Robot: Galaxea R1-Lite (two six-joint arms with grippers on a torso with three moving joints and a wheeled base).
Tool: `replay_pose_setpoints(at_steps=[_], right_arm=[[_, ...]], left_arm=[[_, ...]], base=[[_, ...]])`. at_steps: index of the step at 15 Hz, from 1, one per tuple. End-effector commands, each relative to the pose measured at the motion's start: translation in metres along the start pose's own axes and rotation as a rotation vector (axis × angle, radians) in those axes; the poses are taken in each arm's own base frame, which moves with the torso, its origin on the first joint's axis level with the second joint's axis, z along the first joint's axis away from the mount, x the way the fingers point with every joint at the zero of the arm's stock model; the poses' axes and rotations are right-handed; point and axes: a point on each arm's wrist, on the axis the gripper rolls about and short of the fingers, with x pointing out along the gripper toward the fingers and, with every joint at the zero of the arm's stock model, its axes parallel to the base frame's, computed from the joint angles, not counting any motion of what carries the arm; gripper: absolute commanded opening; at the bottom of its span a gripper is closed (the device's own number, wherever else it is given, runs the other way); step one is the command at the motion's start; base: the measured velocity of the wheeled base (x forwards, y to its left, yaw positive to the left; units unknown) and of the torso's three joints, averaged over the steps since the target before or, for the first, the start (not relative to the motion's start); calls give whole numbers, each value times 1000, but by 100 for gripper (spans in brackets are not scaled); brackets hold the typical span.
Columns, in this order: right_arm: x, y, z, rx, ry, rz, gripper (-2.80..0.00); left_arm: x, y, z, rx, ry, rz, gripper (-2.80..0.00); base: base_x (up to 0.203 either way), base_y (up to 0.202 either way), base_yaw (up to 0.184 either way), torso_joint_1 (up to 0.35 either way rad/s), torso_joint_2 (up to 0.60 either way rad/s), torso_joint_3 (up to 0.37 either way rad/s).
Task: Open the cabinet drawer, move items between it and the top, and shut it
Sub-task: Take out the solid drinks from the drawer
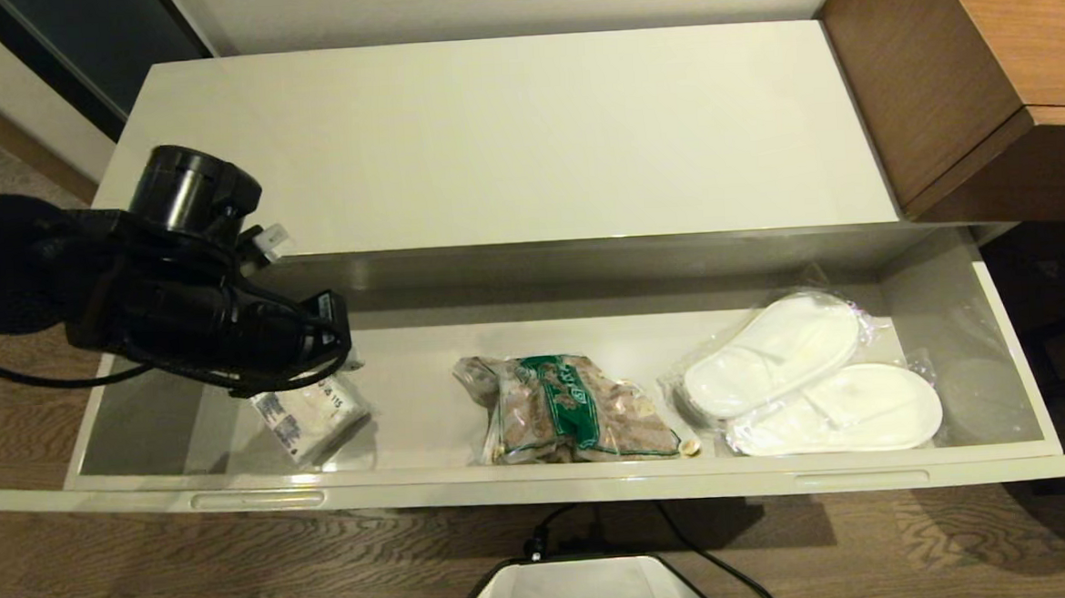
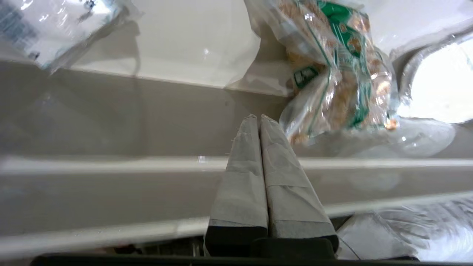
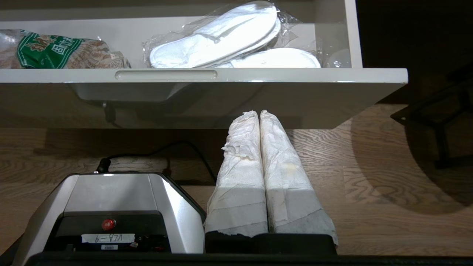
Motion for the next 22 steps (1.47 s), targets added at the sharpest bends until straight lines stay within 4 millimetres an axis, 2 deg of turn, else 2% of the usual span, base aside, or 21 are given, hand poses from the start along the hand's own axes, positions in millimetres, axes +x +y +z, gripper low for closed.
replay_pose_setpoints(at_steps=[1,5,9,22], right_arm=[[-1,0,-1,1,-10,0,-280],[-1,0,-1,1,-10,0,-280],[-1,0,-1,1,-10,0,-280],[-1,0,-1,1,-10,0,-280]], left_arm=[[28,-3,2,3,49,14,-280],[51,-13,6,18,69,7,-280],[61,-19,3,34,71,33,-280],[60,-38,-5,14,75,-24,-280]], base=[[0,0,0,0,0,0],[0,0,0,0,0,0],[0,0,0,0,0,0],[0,0,0,0,0,0]])
